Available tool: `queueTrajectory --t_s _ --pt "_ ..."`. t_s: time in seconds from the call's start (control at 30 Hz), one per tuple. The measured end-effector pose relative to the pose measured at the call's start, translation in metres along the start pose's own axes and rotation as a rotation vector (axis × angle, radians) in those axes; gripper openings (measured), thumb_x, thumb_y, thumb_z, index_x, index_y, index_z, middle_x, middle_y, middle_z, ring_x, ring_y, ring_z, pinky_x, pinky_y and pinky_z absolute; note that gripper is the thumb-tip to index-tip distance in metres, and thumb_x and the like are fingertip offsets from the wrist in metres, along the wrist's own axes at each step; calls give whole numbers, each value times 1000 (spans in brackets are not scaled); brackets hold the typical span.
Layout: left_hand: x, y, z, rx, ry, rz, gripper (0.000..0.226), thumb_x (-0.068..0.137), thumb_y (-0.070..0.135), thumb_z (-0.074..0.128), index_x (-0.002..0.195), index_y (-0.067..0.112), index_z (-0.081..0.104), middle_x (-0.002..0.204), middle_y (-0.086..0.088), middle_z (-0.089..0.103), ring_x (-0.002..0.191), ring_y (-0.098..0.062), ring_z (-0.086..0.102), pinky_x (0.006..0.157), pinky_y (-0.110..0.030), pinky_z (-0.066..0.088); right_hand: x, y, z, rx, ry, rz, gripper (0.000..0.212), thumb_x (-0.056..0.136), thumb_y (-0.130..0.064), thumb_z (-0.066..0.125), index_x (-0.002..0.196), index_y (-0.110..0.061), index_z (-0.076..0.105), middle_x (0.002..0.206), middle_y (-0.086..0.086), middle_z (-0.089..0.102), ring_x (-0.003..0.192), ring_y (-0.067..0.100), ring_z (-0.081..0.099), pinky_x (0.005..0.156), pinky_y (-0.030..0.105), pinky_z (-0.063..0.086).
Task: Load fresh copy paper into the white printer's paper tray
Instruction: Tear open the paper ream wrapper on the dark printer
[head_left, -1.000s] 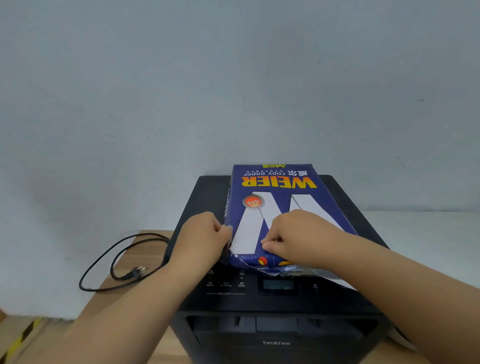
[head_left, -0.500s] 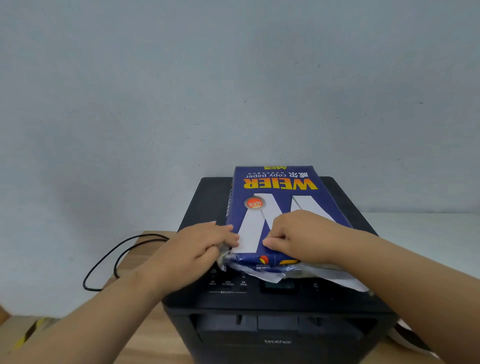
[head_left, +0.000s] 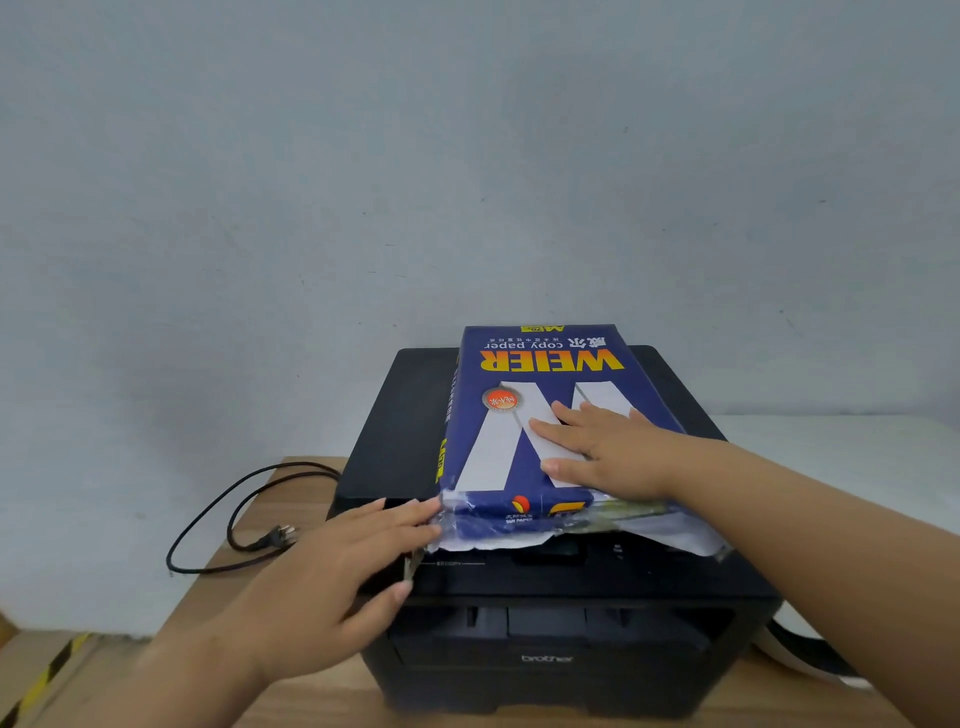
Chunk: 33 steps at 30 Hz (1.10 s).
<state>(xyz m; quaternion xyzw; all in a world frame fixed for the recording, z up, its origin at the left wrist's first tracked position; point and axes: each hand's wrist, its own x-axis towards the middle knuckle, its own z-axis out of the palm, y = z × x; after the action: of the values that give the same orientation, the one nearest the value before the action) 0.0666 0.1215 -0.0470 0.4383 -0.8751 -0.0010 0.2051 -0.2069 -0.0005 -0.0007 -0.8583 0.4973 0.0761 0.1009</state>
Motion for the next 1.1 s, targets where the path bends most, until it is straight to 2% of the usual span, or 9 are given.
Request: queueTrajectory --t_s 0.2,0.3,0.43,0.5,0.57,0.7,0.8,0.93,1.1 --pt "-3 -1 3 52 -8 3 45 86 45 47 129 31 50 145 19 37 134 3 32 111 -17 22 -11 4 -5 90 31 -28 57 94 -54 25 145 -43 4 159 -9 -5 146 14 -8 118 51 -3" --pt "11 2 -2 -44 105 -114 61 91 60 20 99 29 71 126 19 57 124 3 45 105 -12 28 -28 13 -15 127 176 -31 55 93 -52 34 143 -44 16 158 -12 6 146 9 0 118 46 -2" --pt "51 15 -7 173 133 -142 47 82 54 41 56 21 63 84 8 70 82 -16 67 77 -30 53 -58 20 -2 -271 489 -151 49 86 -52 49 132 -37 47 146 -7 43 138 16 35 114 53 15" --pt "69 24 -8 305 98 -104 23 76 44 59 72 23 67 89 4 71 81 -21 68 77 -38 56 -67 20 13 -376 564 -182 47 78 -54 52 120 -32 59 129 0 61 122 23 55 101 61 29" --pt "85 32 -5 422 42 -27 32 71 39 73 99 26 69 108 3 71 99 -19 68 88 -41 52 -67 21 31 -424 556 -144 53 76 -56 55 123 -31 55 130 2 61 121 24 56 98 59 32" --pt "99 41 9 341 -182 -41 55 91 43 47 142 32 30 151 9 32 135 -14 36 110 -33 32 -63 14 53 -323 548 -103 75 63 -45 79 130 -24 52 128 4 62 112 25 63 88 43 51" --pt "97 43 18 372 -234 -64 63 91 45 45 146 33 15 154 12 22 138 -10 27 105 -28 35 -65 16 57 -254 556 -51 70 61 -33 85 124 -21 58 117 2 69 101 22 69 80 38 56" --pt "93 50 18 390 -198 -36 62 95 38 41 147 28 10 155 7 21 139 -15 26 108 -29 31 -70 15 56 -131 550 -36 52 96 -22 46 144 -29 27 152 -4 33 139 17 33 112 34 30" --pt "87 48 21 429 -134 9 54 98 28 38 147 21 17 153 1 29 138 -19 33 108 -32 34 -72 14 49 -84 541 24 47 99 -20 35 144 -31 27 151 -3 36 138 17 34 106 36 39"
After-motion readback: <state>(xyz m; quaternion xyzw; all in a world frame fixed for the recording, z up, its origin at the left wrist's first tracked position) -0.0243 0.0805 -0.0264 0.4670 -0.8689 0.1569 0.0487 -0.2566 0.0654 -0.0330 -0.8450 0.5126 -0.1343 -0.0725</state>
